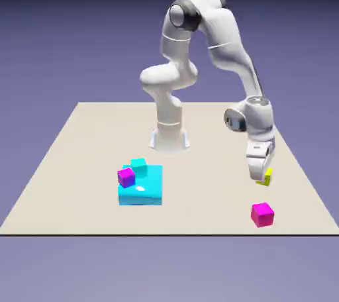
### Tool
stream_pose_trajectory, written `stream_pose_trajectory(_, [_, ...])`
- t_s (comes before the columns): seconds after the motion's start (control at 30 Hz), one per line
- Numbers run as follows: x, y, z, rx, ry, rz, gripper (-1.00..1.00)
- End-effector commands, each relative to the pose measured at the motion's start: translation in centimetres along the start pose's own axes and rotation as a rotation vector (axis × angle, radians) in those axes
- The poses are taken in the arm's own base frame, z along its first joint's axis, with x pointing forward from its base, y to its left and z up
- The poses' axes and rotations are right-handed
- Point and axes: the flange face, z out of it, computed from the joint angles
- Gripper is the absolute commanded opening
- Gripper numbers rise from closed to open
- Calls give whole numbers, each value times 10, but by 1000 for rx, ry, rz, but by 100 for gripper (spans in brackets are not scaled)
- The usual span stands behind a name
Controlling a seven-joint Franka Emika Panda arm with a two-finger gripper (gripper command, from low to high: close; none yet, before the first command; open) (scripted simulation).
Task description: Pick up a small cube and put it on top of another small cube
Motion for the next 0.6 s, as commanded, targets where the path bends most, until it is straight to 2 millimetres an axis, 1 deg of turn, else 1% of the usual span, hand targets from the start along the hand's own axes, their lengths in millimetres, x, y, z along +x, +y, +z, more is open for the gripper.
stream_pose_trajectory(0.0, [5,19,-10,-13,9,67,-100])
stream_pose_trajectory(0.07, [13,57,-29,-39,27,202,-100])
stream_pose_trajectory(0.13, [15,94,-48,-63,45,338,-100])
stream_pose_trajectory(0.2, [13,130,-66,-86,63,475,-100])
stream_pose_trajectory(0.27, [7,165,-84,-107,82,614,-100])
stream_pose_trajectory(0.4, [-16,229,-115,-145,120,894,-100])
stream_pose_trajectory(0.5, [-41,271,-136,-170,150,1106,-100])
stream_pose_trajectory(0.57, [-61,295,-147,-184,170,1248,-100])
